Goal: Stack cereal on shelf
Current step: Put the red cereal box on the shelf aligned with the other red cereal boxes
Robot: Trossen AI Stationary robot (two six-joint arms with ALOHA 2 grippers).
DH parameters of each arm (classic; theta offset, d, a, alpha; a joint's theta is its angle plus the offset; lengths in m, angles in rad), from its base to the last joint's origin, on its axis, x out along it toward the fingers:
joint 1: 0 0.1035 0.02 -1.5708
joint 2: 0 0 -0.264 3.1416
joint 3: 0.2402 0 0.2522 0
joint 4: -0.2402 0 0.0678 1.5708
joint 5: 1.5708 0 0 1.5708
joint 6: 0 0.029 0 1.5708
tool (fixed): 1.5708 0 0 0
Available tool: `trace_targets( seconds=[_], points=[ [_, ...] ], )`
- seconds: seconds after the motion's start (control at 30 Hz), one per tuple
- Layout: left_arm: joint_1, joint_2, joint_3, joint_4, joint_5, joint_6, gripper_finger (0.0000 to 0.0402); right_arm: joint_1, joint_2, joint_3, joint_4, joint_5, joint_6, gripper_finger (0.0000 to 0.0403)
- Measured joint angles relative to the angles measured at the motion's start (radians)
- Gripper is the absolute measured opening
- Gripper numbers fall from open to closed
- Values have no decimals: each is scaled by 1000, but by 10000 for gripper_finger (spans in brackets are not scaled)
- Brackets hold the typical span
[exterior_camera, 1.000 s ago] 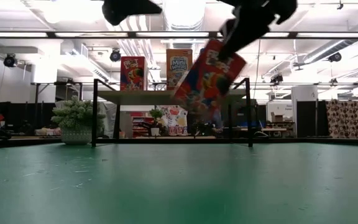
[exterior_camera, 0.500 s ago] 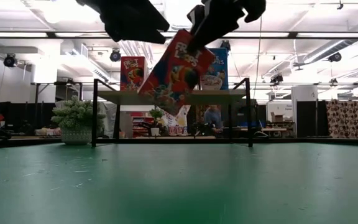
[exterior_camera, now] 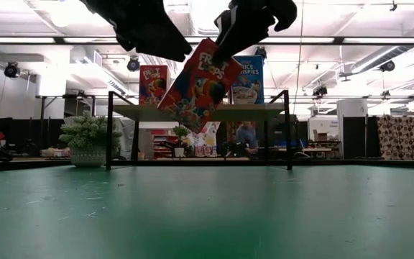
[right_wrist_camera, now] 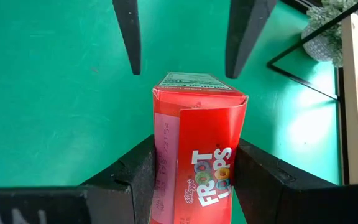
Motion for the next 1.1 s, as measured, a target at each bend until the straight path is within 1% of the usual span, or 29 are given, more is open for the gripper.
trace_targets(
  seconds=[0.37,0.5,0.6,0.8,0.9,1.1],
  points=[
    [33,6,-20,24,-1,61,241,-1,0,-1,2,0,2,171],
    [33,15,-21,44,30,82,237,0,0,-1,10,-3,0,171],
    [33,23,-21,52,33,83,233,0,0,-1,17,-4,0,171],
    [33,38,-21,73,33,94,227,0,0,-2,31,-30,2,171],
    [33,38,-21,75,34,94,212,0,0,-2,30,-31,7,171],
    [33,38,-21,75,34,90,165,0,0,-3,40,-32,6,171]
  ],
)
